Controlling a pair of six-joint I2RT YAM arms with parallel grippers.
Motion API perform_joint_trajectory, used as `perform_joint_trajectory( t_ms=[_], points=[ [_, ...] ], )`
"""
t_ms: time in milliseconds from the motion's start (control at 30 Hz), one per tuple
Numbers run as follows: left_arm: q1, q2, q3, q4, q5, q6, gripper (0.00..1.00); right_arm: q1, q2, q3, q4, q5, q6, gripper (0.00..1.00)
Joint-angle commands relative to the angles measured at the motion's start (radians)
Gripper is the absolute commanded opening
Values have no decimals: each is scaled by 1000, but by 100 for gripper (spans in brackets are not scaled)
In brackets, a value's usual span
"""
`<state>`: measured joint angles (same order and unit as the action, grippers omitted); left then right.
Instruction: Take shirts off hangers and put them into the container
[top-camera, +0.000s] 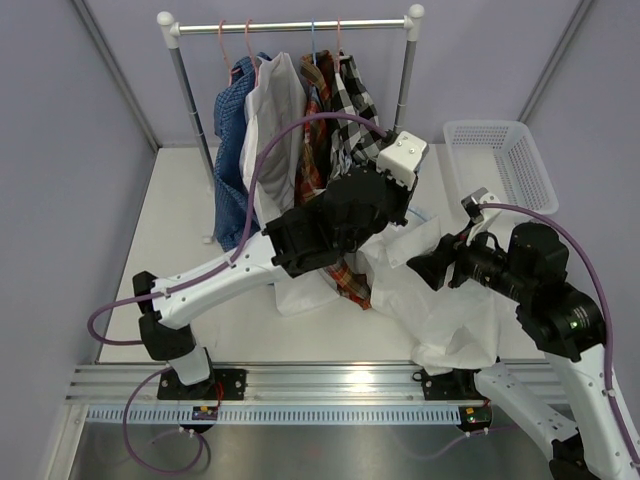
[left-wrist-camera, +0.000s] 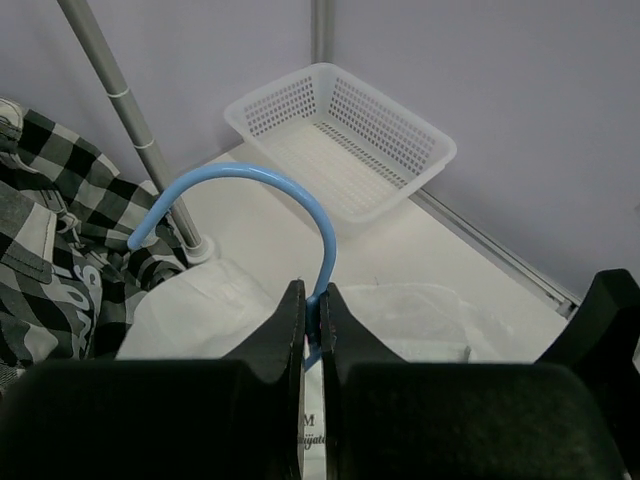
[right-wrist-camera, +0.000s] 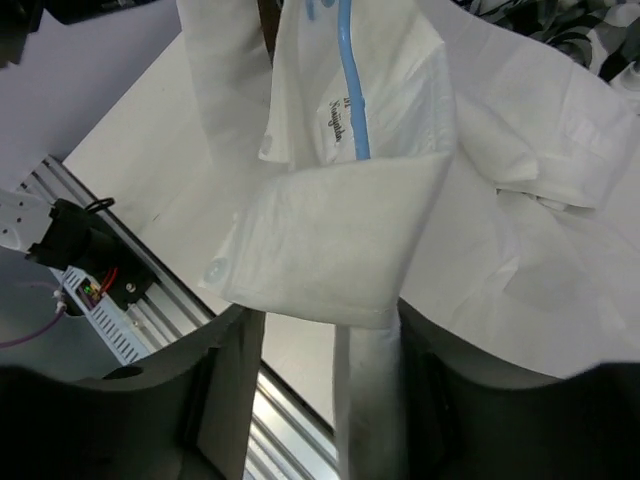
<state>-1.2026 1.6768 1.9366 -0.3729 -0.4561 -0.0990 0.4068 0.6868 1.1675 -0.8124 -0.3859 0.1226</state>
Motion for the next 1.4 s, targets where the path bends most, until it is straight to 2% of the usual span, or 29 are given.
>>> perform_joint_trajectory(
  t_ms=[0,100,167,233,433,533,600,700,933,1067,1200,1233,1267,1333,1367],
  points=[
    [-2,12,-7,186,-127,48,0,6,2,83,-34,88,21,70],
    [-3,34,-14,239,-219,93,0,6,-3,158,-82,145,49,78],
    [-2,38,-28,305,-271,133,0,6,-10,216,-117,202,71,89],
    [1,46,-50,363,-300,163,0,6,-7,271,-145,245,101,93],
    [3,58,-50,422,-319,174,0,6,16,250,-131,308,290,91],
    [5,61,-56,427,-322,174,0,6,17,177,-58,302,406,82],
    [5,60,-59,424,-317,171,0,6,23,144,-22,289,449,81],
    [5,51,-59,408,-317,150,0,6,25,49,54,283,465,81],
    [5,21,-85,382,-319,119,0,6,69,-51,252,268,511,76],
    [5,11,-94,376,-332,113,0,6,91,-86,329,257,531,69],
    [14,4,-93,345,-349,104,0,6,105,-114,372,246,551,54],
    [17,3,-93,339,-351,104,0,6,105,-114,360,246,551,48],
    [20,1,-91,332,-352,104,0,6,105,-112,348,254,554,36],
    [34,-11,-96,313,-362,68,0,6,86,-103,302,281,545,22],
    [41,-17,-109,307,-362,58,0,6,77,-97,279,300,539,10]
  ],
)
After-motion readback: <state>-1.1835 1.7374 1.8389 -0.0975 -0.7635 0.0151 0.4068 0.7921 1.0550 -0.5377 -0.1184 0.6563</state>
